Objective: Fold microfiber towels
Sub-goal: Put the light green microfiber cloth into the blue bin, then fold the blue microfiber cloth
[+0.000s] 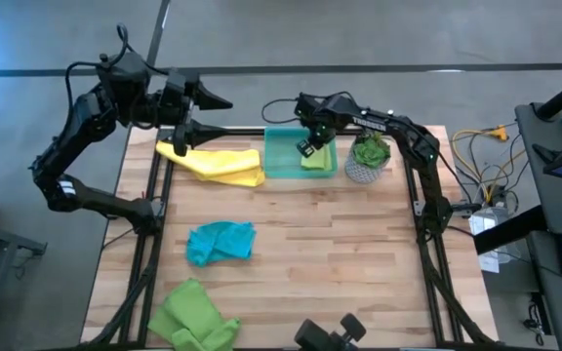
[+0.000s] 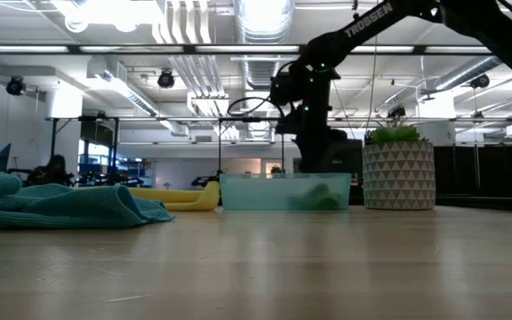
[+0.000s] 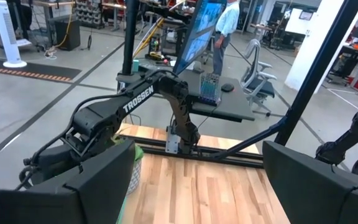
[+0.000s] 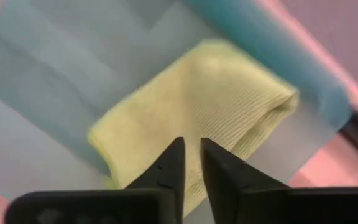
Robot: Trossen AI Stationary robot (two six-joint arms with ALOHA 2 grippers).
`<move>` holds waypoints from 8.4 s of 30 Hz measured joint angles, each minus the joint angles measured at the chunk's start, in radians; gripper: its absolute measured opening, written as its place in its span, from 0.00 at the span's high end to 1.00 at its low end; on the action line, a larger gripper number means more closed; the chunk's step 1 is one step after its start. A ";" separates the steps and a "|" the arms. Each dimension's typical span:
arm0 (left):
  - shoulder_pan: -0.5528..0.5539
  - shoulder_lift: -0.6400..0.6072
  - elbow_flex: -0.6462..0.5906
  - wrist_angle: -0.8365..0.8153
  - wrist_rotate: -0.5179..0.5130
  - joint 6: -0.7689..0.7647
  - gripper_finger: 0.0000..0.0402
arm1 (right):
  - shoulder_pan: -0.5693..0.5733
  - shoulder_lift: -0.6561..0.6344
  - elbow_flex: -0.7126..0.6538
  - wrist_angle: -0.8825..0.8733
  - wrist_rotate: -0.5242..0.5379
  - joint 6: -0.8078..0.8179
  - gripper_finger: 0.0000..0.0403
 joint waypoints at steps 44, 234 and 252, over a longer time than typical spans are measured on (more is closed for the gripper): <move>-0.001 0.000 -0.031 0.059 0.020 -0.053 0.16 | 0.059 0.121 -0.026 -0.023 -0.071 -0.314 0.98; -0.110 -0.157 -0.715 0.742 0.344 -0.383 1.00 | 0.521 -0.616 -0.549 1.286 -0.278 0.223 0.48; -0.155 -0.169 -0.710 1.061 -0.309 -0.524 1.00 | 0.616 -0.623 -0.442 1.222 -0.130 -0.071 0.48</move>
